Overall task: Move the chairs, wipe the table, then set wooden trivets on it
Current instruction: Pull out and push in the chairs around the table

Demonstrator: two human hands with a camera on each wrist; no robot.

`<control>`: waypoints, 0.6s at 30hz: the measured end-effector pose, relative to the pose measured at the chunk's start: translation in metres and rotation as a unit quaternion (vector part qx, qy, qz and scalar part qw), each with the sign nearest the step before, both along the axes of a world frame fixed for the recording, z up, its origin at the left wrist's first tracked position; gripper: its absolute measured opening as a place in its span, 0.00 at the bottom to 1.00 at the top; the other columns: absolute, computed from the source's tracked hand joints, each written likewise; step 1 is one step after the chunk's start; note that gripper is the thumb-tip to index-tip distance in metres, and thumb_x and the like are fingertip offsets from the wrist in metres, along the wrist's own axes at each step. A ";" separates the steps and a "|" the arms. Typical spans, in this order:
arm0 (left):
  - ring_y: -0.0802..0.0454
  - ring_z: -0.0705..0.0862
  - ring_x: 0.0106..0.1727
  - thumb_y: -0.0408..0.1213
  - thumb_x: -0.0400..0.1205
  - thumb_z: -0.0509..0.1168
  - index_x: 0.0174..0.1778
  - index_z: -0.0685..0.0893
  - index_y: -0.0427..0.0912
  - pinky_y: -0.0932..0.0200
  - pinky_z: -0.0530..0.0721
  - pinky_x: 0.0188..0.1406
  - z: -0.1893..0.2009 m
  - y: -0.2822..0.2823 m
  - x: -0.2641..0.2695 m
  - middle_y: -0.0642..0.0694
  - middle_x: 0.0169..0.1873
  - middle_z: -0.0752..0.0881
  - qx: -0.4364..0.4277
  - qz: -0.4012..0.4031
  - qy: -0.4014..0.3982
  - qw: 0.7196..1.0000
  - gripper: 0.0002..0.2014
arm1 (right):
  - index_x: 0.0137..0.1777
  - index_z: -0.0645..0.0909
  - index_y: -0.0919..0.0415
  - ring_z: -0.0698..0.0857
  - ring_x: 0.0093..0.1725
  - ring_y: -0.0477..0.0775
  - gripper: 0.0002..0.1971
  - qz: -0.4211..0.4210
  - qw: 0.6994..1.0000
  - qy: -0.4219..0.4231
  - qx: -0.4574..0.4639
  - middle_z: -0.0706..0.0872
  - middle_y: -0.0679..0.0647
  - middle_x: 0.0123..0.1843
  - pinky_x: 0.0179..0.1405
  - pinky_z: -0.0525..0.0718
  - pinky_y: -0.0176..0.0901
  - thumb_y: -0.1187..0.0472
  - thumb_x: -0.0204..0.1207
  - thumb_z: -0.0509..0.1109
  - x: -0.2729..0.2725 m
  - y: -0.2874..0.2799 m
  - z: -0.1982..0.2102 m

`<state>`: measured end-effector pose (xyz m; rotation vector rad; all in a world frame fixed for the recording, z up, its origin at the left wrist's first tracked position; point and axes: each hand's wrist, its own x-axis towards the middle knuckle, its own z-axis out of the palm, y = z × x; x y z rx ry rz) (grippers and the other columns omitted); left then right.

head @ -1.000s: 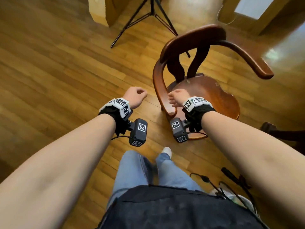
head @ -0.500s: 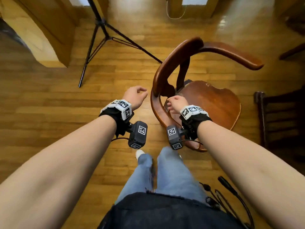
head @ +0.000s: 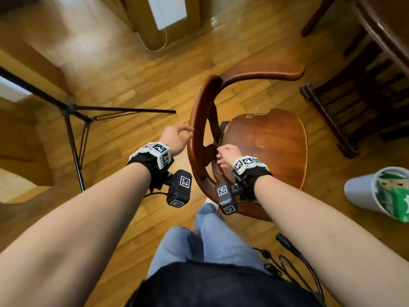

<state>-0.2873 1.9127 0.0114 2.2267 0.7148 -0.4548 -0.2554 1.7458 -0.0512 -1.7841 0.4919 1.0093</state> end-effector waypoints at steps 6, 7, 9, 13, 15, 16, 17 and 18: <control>0.49 0.82 0.41 0.46 0.85 0.57 0.70 0.76 0.57 0.61 0.74 0.37 -0.002 0.021 0.063 0.36 0.62 0.77 0.058 -0.191 0.032 0.979 0.17 | 0.66 0.78 0.64 0.77 0.30 0.49 0.15 -0.031 0.999 -0.030 0.010 0.79 0.52 0.36 0.32 0.77 0.38 0.63 0.84 0.55 0.029 0.011 0.014; 0.48 0.82 0.45 0.46 0.85 0.57 0.72 0.74 0.58 0.60 0.75 0.40 -0.005 0.020 0.076 0.38 0.64 0.75 0.065 -0.232 0.034 0.970 0.18 | 0.66 0.77 0.64 0.77 0.30 0.49 0.15 -0.055 0.998 -0.030 0.006 0.80 0.52 0.36 0.31 0.76 0.38 0.63 0.85 0.55 0.033 0.010 0.013; 0.45 0.82 0.50 0.47 0.86 0.56 0.74 0.72 0.59 0.57 0.78 0.48 -0.010 0.020 0.098 0.40 0.67 0.71 0.079 -0.285 0.035 0.955 0.19 | 0.67 0.77 0.64 0.76 0.29 0.49 0.15 -0.100 0.994 -0.032 -0.011 0.80 0.52 0.35 0.30 0.74 0.37 0.65 0.85 0.55 0.037 0.008 0.010; 0.39 0.79 0.64 0.45 0.85 0.57 0.74 0.72 0.56 0.53 0.77 0.65 -0.023 0.023 0.136 0.37 0.74 0.64 0.099 -0.366 0.023 0.925 0.19 | 0.68 0.77 0.65 0.75 0.25 0.48 0.16 -0.209 0.977 -0.009 -0.038 0.78 0.54 0.32 0.24 0.71 0.35 0.66 0.85 0.55 0.035 0.010 0.012; 0.38 0.78 0.66 0.44 0.85 0.57 0.74 0.72 0.55 0.54 0.76 0.66 -0.027 0.025 0.153 0.36 0.75 0.62 0.084 -0.412 0.021 0.907 0.19 | 0.69 0.77 0.68 0.74 0.14 0.45 0.17 -0.306 0.951 0.023 -0.035 0.76 0.57 0.30 0.14 0.69 0.31 0.66 0.84 0.55 0.025 0.018 0.014; 0.37 0.79 0.66 0.44 0.85 0.57 0.74 0.72 0.54 0.54 0.75 0.67 -0.028 0.028 0.160 0.36 0.75 0.61 0.078 -0.428 0.024 0.900 0.19 | 0.69 0.77 0.68 0.73 0.11 0.42 0.17 -0.331 0.942 0.029 -0.044 0.77 0.57 0.29 0.12 0.68 0.29 0.66 0.84 0.55 0.018 0.024 0.015; 0.37 0.78 0.66 0.43 0.85 0.57 0.74 0.72 0.54 0.53 0.75 0.68 -0.030 0.032 0.168 0.36 0.75 0.61 0.077 -0.449 0.021 0.890 0.20 | 0.68 0.77 0.65 0.73 0.10 0.42 0.17 -0.343 0.937 0.030 -0.064 0.78 0.57 0.29 0.11 0.69 0.28 0.66 0.84 0.55 0.011 0.036 0.013; 0.36 0.78 0.66 0.43 0.85 0.57 0.74 0.72 0.54 0.53 0.74 0.70 -0.033 0.036 0.174 0.36 0.74 0.61 0.080 -0.461 0.020 0.884 0.20 | 0.67 0.78 0.62 0.75 0.13 0.43 0.16 -0.337 0.937 0.029 -0.086 0.79 0.56 0.29 0.11 0.70 0.28 0.65 0.84 0.55 0.003 0.046 0.012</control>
